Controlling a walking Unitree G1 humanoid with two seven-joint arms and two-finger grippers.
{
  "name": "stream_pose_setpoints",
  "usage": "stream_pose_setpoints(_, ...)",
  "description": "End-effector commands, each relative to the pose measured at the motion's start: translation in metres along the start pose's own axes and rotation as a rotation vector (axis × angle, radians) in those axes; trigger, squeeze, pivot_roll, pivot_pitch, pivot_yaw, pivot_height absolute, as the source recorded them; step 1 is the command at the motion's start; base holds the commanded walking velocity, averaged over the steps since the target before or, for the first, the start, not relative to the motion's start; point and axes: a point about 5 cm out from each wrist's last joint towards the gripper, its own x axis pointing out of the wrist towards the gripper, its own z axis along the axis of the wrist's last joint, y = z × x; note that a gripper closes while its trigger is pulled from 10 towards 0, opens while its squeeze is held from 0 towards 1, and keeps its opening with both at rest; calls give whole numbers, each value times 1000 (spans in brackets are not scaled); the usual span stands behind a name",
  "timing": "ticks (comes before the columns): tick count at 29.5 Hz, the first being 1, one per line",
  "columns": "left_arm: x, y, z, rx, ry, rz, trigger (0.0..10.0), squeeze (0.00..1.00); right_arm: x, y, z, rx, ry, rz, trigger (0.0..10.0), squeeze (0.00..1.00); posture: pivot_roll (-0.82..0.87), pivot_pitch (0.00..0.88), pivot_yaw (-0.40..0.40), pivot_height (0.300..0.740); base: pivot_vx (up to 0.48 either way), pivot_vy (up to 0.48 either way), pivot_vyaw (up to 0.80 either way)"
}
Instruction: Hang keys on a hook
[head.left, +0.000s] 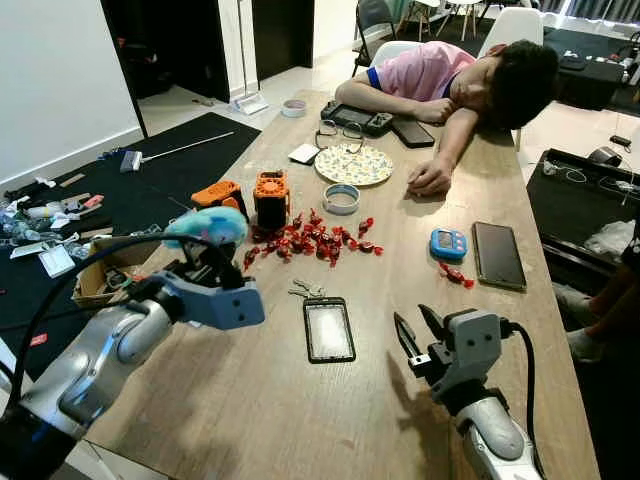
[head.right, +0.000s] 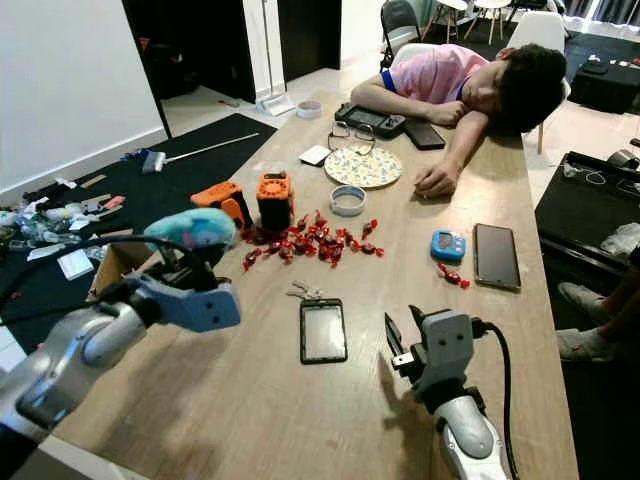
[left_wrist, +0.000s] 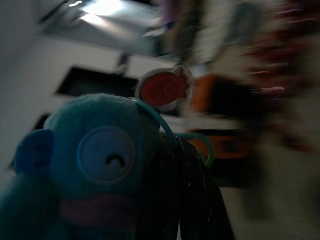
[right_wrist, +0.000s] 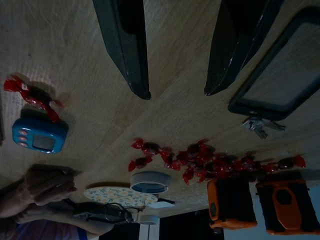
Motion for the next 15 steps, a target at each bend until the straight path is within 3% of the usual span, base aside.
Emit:
stream_pose_setpoints(1,-1,0,25,-45,-158,-33,10000,0,-2,1,-4,1,11,1,10000,0,89,113,11,740,0,0,0)
stream_pose_setpoints(2,-6,-8,39,-51,-259,-116,10000,0,-2,1,-4,2,11,1,10000,0,89,113,11,740,0,0,0)
stream_pose_setpoints(5,-7,-13,28,-73,-212,-131,10000,0,-2,2,-4,1,11,3,10000,0,87,117,13,740,0,0,0)
stream_pose_setpoints(6,-3,-8,21,-110,-153,-66,10000,0,-2,2,-5,0,12,1,10000,0,88,110,15,740,0,0,0)
stream_pose_setpoints(7,-5,-14,28,-132,-193,-103,10000,0,-2,1,-5,1,13,-3,10000,0,90,109,12,740,0,0,0)
stream_pose_setpoints(8,-13,-27,42,-117,-291,-210,10000,0,-2,1,-5,3,14,-7,10000,0,90,109,12,740,0,0,0)
stream_pose_setpoints(10,-16,-32,34,-108,-265,-248,10000,0,-2,1,-5,4,13,-6,10000,0,84,113,14,740,0,0,0)
stream_pose_setpoints(11,-10,-26,22,-87,-202,-190,10000,0,-2,1,-5,3,12,-4,10000,0,84,113,14,740,0,0,0)
stream_pose_setpoints(12,-7,-22,20,-128,-177,-154,10000,0,-2,1,-6,3,12,-3,10000,0,93,108,8,740,0,0,0)
stream_pose_setpoints(14,-9,-25,25,-149,-206,-182,10000,0,-1,2,-6,4,13,-1,10000,0,93,107,8,740,0,0,0)
stream_pose_setpoints(15,-21,-41,40,-132,-306,-321,10000,0,-1,2,-6,3,12,3,10000,0,93,107,8,740,0,0,0)
